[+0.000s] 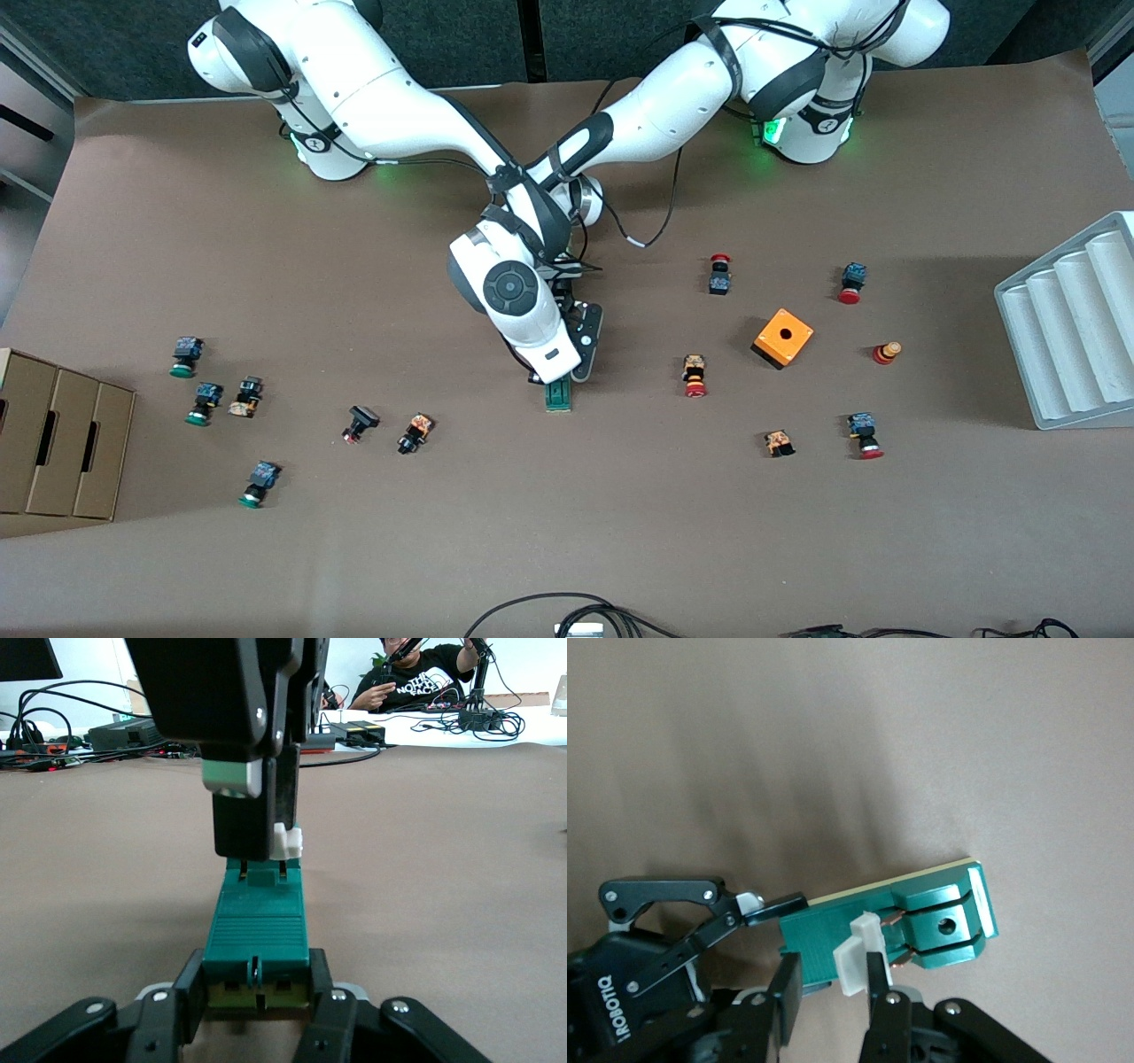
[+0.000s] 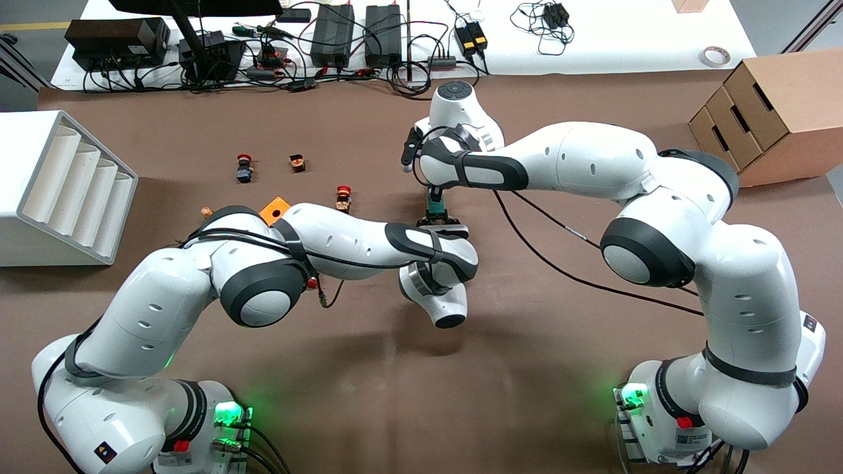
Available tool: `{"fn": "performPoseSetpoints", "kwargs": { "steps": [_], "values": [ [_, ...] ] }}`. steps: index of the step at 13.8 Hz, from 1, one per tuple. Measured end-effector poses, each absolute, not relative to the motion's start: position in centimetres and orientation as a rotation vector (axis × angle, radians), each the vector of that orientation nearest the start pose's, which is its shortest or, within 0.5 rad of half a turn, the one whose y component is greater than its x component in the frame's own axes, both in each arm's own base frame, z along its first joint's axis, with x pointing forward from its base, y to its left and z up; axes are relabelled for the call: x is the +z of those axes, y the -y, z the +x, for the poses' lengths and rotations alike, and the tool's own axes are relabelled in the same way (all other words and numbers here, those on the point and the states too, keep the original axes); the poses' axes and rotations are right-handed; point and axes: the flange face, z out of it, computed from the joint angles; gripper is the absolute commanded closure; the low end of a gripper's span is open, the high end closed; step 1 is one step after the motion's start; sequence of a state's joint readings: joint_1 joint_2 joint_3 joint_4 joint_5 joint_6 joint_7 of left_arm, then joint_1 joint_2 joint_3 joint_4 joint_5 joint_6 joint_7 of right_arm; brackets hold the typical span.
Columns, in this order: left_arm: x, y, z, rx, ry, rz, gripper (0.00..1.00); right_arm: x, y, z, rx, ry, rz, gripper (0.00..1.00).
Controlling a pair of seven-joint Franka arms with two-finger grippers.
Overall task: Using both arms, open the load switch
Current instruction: 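Press the handle fully down into the contacts with the right gripper, then open the right gripper and release the white handle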
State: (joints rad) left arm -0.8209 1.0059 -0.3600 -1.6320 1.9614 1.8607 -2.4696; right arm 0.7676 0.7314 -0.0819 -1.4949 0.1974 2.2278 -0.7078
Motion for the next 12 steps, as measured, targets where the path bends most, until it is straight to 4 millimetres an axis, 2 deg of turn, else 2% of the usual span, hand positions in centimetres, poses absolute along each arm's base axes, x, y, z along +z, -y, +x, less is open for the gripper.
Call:
{"fn": "performPoseSetpoints", "kwargs": {
  "steps": [12],
  "values": [
    [6.01,56.61,33.61,-1.802,0.011,-2.516,0.56,23.11,-47.05,53.35,0.019,1.841,-2.433,0.63]
  ]
}}
